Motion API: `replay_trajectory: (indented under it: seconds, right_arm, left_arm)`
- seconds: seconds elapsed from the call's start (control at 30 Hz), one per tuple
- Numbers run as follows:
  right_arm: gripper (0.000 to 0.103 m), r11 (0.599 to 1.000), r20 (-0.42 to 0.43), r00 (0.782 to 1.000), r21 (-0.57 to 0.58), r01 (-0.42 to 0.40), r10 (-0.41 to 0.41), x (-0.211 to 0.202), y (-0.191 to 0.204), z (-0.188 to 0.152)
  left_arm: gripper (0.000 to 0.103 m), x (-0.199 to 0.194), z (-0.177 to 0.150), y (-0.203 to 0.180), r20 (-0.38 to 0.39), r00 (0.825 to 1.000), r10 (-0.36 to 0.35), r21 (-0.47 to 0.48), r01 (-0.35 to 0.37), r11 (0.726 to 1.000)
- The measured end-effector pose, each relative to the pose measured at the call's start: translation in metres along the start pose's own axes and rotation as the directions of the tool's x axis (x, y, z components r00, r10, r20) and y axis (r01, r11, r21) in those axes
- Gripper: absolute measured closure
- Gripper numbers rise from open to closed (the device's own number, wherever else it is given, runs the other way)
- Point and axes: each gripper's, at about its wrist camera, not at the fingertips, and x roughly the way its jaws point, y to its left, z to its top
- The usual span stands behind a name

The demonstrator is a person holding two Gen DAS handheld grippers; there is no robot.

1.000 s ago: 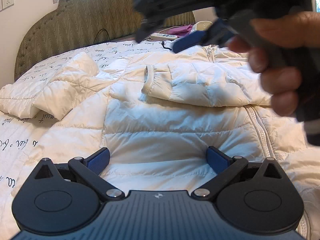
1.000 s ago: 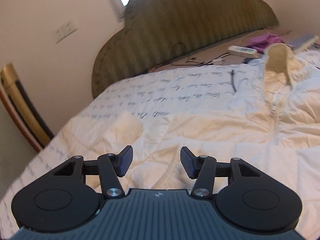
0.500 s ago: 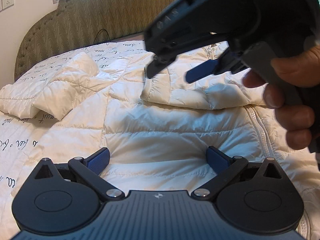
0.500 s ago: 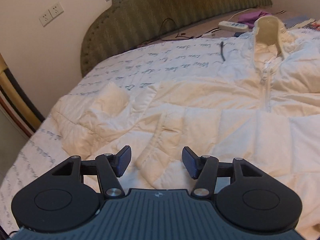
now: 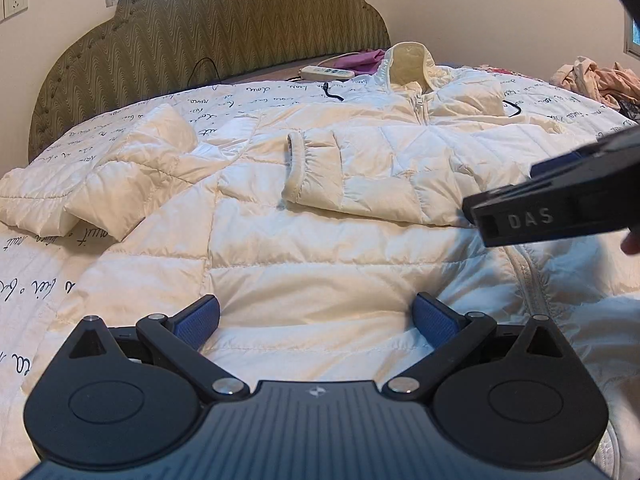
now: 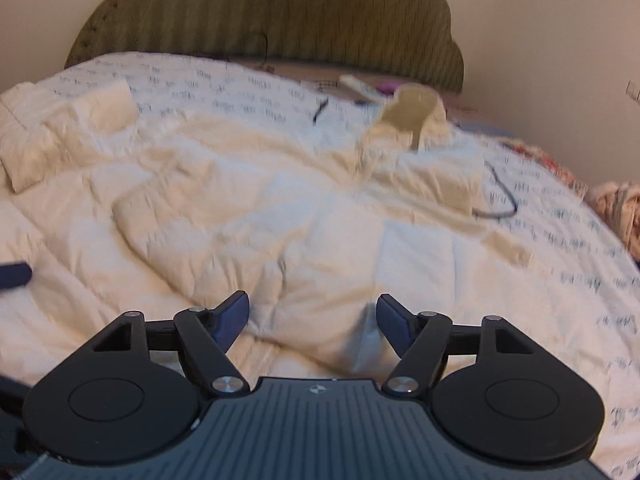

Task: Fold small clothes
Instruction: 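Open the right tool to release the sleeve and withdraw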

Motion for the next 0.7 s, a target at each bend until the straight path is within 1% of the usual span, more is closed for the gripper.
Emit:
replay_trajectory:
  seconds: [0.13,0.2,0.3,0.43,0.5,0.57,0.63,0.7]
  right_arm:
    - [0.029,0.991,0.062,0.997,0.121,-0.057,0.049,-0.030,-0.020,-0.008]
    - [0.021,0.985,0.073,0.995,0.154,-0.074,0.063,-0.050,-0.028,-0.019]
    - [0.014,0.977,0.058,0.994,0.187,-0.102,0.092,-0.068,-0.043,-0.039]
    - [0.013,0.958,0.029,0.994,0.266,-0.106,0.102,-0.084,-0.060,-0.071]
    - [0.013,0.942,0.024,0.992,0.310,-0.129,0.128,-0.088,-0.064,-0.086]
    - [0.013,0.937,0.031,0.991,0.321,-0.136,0.133,-0.089,-0.063,-0.097]
    - [0.013,0.949,0.041,0.993,0.293,-0.115,0.108,-0.090,-0.056,-0.107]
    - [0.011,0.960,0.041,0.995,0.264,-0.095,0.087,-0.088,-0.049,-0.110]
  left_arm:
    - [0.000,0.000,0.000,0.000,0.001,1.000,0.002,0.002,-0.002,1.000]
    - [0.000,0.000,0.000,0.000,0.002,1.000,0.003,0.003,-0.003,1.000]
    - [0.000,-0.001,0.002,0.002,-0.004,1.000,0.006,-0.001,-0.006,1.000]
    - [0.000,-0.011,0.009,0.007,-0.011,0.999,0.042,-0.005,-0.042,0.999]
    - [0.000,-0.021,0.013,0.015,0.012,0.998,0.066,0.001,-0.066,0.998]
    - [0.000,-0.030,0.018,0.028,0.042,0.995,0.093,0.010,-0.094,0.996]
    - [0.000,-0.034,0.023,0.046,0.061,0.989,0.137,0.017,-0.139,0.990]
    - [0.000,-0.033,0.031,0.075,0.057,0.982,0.178,0.004,-0.179,0.984]
